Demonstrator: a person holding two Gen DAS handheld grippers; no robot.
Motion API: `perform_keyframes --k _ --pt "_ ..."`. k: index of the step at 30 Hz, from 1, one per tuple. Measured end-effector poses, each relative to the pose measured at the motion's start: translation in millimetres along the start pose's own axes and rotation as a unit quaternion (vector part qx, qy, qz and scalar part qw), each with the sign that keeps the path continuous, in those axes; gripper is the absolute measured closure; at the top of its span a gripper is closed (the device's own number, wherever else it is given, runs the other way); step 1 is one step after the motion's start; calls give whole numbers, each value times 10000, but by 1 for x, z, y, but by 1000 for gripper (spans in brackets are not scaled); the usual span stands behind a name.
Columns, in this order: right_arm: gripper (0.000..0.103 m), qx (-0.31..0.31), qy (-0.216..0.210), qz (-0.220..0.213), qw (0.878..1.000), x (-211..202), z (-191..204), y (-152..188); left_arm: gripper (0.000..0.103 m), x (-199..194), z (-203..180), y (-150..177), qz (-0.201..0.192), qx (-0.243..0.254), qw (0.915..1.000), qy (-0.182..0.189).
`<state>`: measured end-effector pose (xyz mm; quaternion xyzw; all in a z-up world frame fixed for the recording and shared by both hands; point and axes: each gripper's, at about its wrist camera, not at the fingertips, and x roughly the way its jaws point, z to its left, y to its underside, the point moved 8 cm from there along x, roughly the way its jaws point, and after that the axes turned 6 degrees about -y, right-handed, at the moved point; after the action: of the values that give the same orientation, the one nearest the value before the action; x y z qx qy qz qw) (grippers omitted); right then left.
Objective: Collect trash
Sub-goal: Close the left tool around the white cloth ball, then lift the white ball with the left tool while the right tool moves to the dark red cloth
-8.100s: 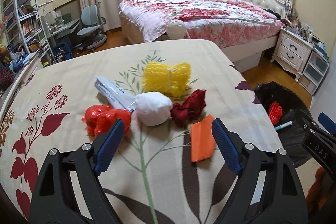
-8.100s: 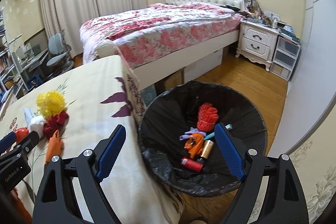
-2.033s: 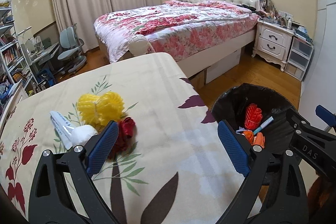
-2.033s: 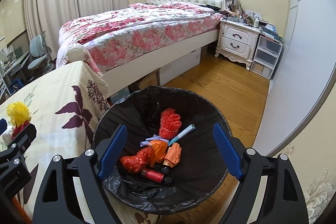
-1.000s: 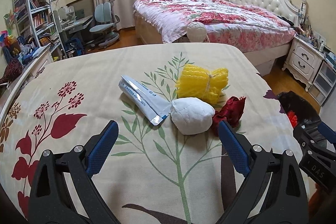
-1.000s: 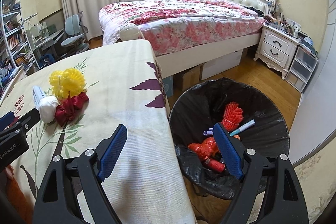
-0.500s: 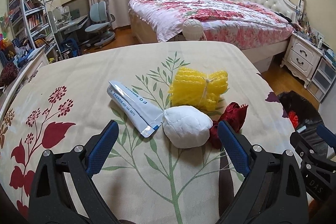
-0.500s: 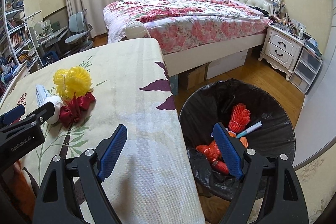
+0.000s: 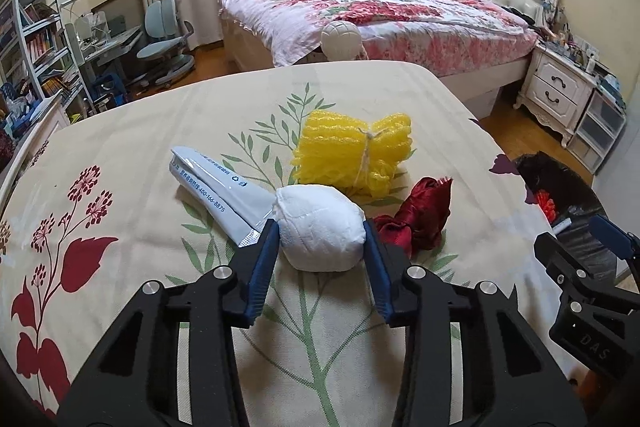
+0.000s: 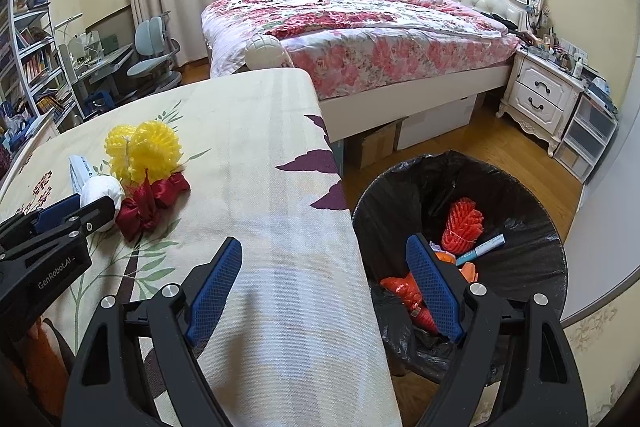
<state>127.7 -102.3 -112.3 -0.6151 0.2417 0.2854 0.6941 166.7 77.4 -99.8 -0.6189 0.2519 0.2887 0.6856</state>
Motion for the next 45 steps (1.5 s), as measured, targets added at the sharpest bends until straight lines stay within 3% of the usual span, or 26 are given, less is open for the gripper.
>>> perform_keyframes --k 11,26,34,35,39,45 --pt "22 -182 -139 0 9997 -4 22 2 64 -19 18 20 -16 -91 10000 -3" --pt "22 -475 -784 238 9955 17 98 -5 64 -28 88 34 -15 -538 9979 -366" --pt "22 -344 -683 482 9959 44 107 -14 64 -26 114 34 -36 -734 9961 -485" --pt "22 -334 -682 500 9959 44 108 -15 64 -25 116 34 -34 -753 9959 -491" --pt "44 -402 -656 674 9948 47 108 -8 64 -23 119 34 2 -815 9955 -477" --pt "45 -502 -641 697 9942 33 96 2 64 -21 120 35 20 -830 9955 -457"
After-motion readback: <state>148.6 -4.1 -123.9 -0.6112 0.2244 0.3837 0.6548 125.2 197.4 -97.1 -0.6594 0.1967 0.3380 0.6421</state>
